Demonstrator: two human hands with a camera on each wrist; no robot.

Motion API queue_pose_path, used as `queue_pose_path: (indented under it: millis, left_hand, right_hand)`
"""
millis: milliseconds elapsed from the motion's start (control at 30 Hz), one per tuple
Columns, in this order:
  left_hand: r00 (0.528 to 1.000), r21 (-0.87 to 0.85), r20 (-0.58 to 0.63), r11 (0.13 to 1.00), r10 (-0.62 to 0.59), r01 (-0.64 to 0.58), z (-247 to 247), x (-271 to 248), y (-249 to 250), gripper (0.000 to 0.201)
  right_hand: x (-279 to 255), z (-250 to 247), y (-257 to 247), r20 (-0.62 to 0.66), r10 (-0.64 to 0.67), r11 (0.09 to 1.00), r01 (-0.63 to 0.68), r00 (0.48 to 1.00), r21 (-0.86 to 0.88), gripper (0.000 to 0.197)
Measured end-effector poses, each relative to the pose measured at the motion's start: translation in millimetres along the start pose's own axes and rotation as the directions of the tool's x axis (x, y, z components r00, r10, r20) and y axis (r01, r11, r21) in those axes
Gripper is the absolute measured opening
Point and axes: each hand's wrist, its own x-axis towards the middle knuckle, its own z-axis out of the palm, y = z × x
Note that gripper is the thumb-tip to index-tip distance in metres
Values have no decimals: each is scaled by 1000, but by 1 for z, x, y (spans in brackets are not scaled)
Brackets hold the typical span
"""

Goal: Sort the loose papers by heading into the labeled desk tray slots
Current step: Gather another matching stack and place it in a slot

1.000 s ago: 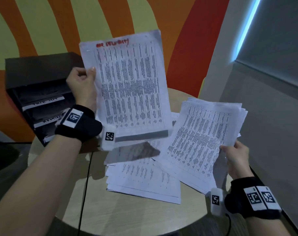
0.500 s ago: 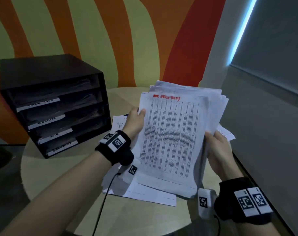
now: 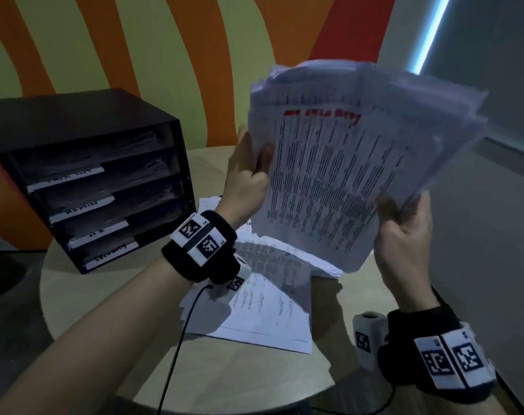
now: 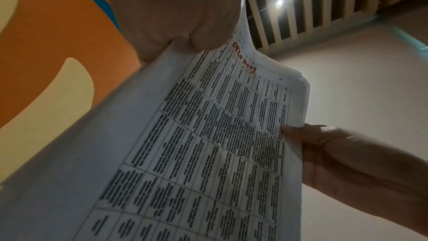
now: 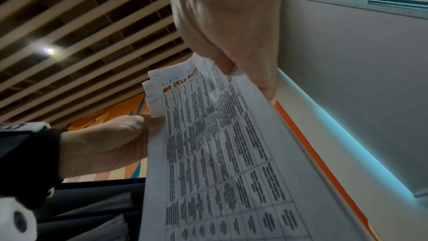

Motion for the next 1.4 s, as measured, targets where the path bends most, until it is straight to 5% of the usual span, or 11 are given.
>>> queue_pose_path:
  millis: [133, 300, 400, 600, 700, 800, 900, 1000, 1100, 1267, 1400]
  left_hand:
    - [982, -14, 124, 989, -142, 145, 0, -14, -25, 32]
    - [871, 123, 327, 931, -366, 345, -11, -41, -59, 22]
    - [814, 251, 224, 839, -535, 483, -28, -39, -80, 34]
    - [511, 567, 33, 437, -859, 698, -69, -45, -130, 83]
    - [436, 586, 52, 381, -899, 715, -70, -51, -133, 95]
    - [354, 463, 72, 346, -932, 816, -67, -56, -138, 83]
    - [415, 528, 66, 385, -908, 757, -61, -60, -137, 29]
    - [460, 504, 91, 439, -883, 744, -55, -60, -132, 9]
    - [457, 459, 152, 472, -876, 752, -54, -60, -134, 20]
    - [717, 126, -29, 709, -697, 694, -59, -44, -119, 28]
    - [811, 41, -286, 839, -511, 543, -94, -2, -84, 25]
  right_hand:
    - [0, -3, 18, 39, 122, 991, -120, 992, -55, 39]
    - [-2, -8, 58, 42, 309, 934, -295, 950, -199, 21]
    - [6, -17, 69, -93, 337, 910, -349, 937, -223, 15]
    - [19, -53, 70, -222, 483, 827, -524, 847, -202, 22]
    - [18, -69, 90, -228, 607, 727, -648, 761, -227, 24]
    - [11, -76, 108, -202, 661, 666, -689, 722, -285, 23]
    - [6, -77, 120, -191, 679, 644, -700, 709, -309, 23]
    - [7, -75, 127, -206, 683, 635, -708, 701, -309, 23]
    - [7, -73, 129, -207, 689, 628, -714, 695, -309, 22]
    - [6, -70, 130, -200, 700, 626, -724, 686, -291, 25]
    - [6, -68, 126, -201, 702, 625, -726, 683, -288, 25]
